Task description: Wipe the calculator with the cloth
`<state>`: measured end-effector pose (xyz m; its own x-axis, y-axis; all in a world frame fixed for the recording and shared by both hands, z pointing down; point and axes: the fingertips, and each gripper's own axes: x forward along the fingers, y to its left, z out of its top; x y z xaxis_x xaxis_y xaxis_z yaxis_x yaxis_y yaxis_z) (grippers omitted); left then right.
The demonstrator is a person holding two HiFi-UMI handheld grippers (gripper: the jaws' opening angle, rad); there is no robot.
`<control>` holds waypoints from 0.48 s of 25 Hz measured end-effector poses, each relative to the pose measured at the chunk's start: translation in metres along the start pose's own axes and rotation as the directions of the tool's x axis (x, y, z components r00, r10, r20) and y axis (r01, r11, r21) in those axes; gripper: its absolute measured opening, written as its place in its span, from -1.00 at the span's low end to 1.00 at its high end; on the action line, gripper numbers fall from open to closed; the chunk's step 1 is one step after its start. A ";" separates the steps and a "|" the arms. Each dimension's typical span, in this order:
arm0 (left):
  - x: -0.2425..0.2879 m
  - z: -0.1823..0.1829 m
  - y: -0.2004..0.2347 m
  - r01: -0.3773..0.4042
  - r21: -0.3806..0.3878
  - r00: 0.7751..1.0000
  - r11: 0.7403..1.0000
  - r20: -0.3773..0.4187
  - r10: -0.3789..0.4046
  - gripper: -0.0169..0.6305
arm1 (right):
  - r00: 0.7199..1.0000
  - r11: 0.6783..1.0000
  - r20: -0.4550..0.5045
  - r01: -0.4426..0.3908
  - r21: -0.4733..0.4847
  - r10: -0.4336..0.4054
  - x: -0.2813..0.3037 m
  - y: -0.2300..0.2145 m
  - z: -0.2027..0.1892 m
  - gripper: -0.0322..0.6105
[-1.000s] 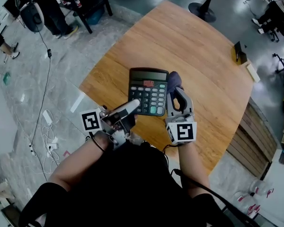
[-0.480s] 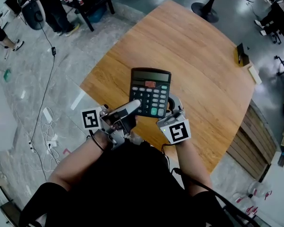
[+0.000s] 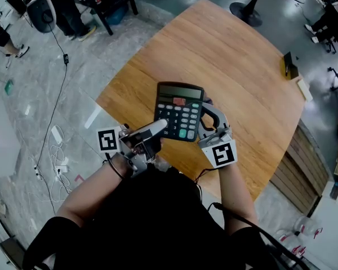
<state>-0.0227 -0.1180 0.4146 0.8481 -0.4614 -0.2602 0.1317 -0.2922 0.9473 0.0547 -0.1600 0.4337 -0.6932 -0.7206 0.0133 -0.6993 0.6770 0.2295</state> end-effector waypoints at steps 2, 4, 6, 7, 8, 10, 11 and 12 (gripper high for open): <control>0.000 -0.001 0.000 0.005 -0.019 1.000 1.000 -0.009 -0.005 -0.73 | 0.999 0.999 -0.011 0.031 -0.025 -0.031 -0.001 -0.012 -0.001 -0.72; -0.001 -0.002 0.000 0.006 -0.036 1.000 0.999 -0.017 -0.007 -0.73 | 0.998 0.998 -0.023 0.053 -0.041 -0.054 0.000 -0.019 -0.002 -0.72; -0.002 -0.004 0.001 0.002 -0.041 1.000 0.999 -0.025 -0.003 -0.73 | 0.997 0.997 -0.025 0.069 -0.036 -0.069 0.001 -0.021 -0.002 -0.72; -0.002 -0.005 0.001 0.001 -0.040 1.000 0.999 -0.027 -0.002 -0.73 | 0.997 0.997 -0.020 0.069 -0.030 -0.070 0.001 -0.020 -0.001 -0.72; -0.001 -0.005 0.000 0.000 -0.039 1.000 0.999 -0.028 -0.002 -0.73 | 0.998 0.998 -0.011 0.063 -0.026 -0.064 0.002 -0.017 0.001 -0.72; 0.000 -0.005 -0.002 0.005 -0.034 1.000 0.999 -0.029 -0.006 -0.73 | 0.999 0.999 0.003 0.038 -0.018 -0.038 0.003 -0.005 0.005 -0.72; 0.000 -0.004 -0.003 0.008 -0.029 1.000 1.000 -0.028 -0.009 -0.73 | 1.000 1.000 0.010 0.023 -0.011 -0.023 0.004 0.003 0.007 -0.72; 0.001 -0.003 -0.005 0.011 -0.024 1.000 1.000 -0.026 -0.011 -0.73 | 1.000 1.000 0.016 0.006 -0.004 -0.005 0.005 0.011 0.008 -0.72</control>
<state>-0.0210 -0.1143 0.4104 0.8597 -0.4360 -0.2661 0.1531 -0.2770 0.9486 0.0424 -0.1547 0.4281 -0.6921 -0.7218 -0.0036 -0.7025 0.6724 0.2330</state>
